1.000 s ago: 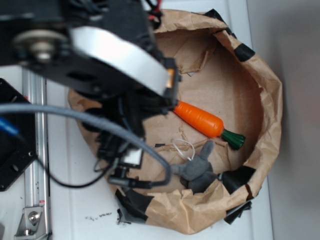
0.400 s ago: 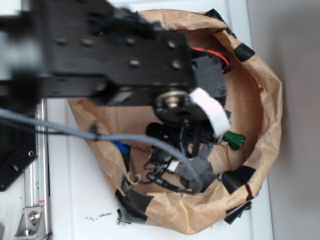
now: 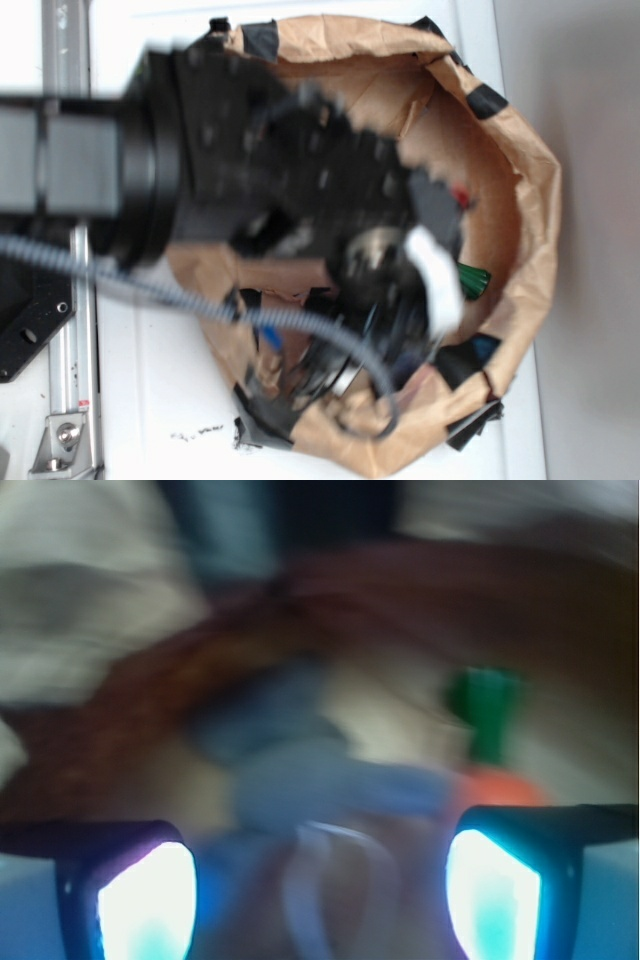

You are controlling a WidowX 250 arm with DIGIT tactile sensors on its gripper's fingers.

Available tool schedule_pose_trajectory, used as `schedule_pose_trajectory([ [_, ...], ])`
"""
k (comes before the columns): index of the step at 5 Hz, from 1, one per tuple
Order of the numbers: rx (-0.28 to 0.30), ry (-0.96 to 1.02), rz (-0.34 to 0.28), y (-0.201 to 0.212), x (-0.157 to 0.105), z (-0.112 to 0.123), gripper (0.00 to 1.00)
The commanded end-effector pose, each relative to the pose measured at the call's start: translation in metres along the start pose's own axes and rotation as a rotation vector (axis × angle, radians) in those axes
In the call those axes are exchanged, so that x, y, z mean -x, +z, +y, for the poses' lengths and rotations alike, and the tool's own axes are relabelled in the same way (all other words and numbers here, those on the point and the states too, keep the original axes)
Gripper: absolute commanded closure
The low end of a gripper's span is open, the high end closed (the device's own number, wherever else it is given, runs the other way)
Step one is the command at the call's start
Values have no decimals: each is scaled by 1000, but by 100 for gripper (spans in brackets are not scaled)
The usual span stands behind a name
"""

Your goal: Grab the gray animal.

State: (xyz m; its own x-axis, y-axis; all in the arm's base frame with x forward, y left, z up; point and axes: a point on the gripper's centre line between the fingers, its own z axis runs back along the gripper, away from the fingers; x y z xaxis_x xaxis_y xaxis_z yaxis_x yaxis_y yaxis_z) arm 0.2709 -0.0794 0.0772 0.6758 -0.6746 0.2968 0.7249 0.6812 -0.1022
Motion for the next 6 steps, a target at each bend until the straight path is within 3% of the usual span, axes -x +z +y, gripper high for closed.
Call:
schedule_pose_trajectory([
  [1,-100,-10,-100,-22,-25,-29,0],
  [2,-131,87,-84,-42,-31,-18,100],
  [4,-175,209,-11,-39,-24,1,100],
  [5,-161,243,12,-8,-16,14,100],
  [6,-234,354,19,48,-13,28,100],
])
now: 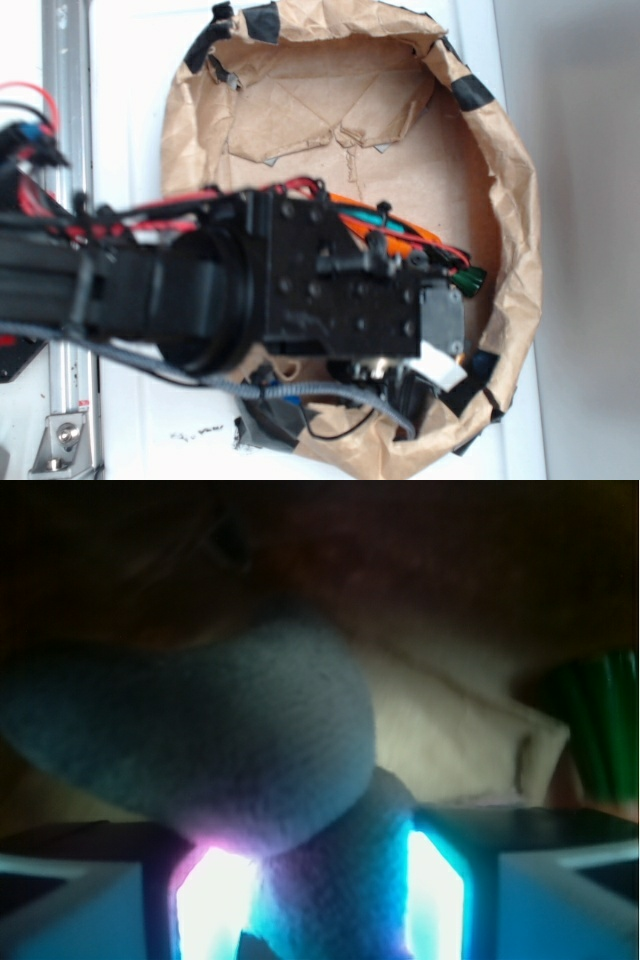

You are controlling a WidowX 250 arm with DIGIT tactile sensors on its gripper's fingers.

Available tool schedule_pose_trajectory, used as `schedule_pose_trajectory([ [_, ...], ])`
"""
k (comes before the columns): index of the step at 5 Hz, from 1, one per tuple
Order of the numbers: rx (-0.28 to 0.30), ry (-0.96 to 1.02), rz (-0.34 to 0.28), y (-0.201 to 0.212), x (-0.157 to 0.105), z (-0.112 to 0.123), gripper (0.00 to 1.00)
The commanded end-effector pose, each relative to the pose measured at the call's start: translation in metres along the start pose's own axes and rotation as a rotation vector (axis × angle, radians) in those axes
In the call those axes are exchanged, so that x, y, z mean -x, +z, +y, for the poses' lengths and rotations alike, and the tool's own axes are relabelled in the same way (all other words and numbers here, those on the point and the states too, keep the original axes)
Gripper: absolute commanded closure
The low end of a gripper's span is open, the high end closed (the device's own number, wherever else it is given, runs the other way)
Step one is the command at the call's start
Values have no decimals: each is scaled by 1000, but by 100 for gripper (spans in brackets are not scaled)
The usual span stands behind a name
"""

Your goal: Grab the gray animal.

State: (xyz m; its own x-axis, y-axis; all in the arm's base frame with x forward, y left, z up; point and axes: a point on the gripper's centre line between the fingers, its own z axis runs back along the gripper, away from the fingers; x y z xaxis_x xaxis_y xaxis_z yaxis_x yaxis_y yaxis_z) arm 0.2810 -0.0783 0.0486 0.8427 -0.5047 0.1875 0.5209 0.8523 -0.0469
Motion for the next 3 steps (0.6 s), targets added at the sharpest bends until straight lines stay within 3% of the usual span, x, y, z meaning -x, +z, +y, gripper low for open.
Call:
schedule_pose_trajectory([
  [1,-134,275,-113,129,0,40,100],
  [3,-167,643,-108,185,32,41,100],
])
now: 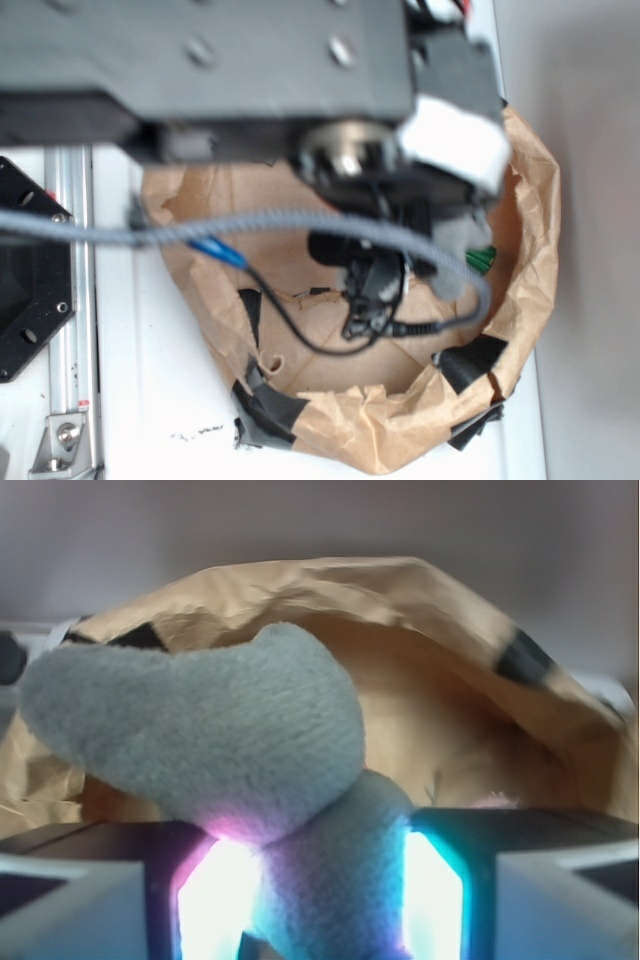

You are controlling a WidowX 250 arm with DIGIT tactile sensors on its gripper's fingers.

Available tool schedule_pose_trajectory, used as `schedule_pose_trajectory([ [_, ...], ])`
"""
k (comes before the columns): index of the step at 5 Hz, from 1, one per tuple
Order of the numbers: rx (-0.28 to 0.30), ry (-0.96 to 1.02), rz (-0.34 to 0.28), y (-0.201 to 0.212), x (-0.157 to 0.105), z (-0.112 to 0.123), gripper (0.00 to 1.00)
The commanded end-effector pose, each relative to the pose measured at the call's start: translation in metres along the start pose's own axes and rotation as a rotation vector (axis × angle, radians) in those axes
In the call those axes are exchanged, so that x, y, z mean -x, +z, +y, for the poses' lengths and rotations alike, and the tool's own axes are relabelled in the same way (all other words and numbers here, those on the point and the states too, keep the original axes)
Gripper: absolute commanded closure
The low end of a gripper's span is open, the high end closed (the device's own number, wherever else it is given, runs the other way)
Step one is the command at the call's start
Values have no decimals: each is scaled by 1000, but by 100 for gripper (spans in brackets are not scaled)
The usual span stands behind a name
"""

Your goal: Grab the gray animal.

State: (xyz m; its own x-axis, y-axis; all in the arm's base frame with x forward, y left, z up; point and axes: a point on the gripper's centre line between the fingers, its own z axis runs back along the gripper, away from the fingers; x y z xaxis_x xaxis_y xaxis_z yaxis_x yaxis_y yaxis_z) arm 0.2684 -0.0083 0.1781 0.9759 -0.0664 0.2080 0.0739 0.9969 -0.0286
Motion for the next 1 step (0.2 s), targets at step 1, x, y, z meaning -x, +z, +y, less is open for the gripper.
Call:
schedule_pose_trajectory([
  [1,-80,241,-84,50,13,4,100],
])
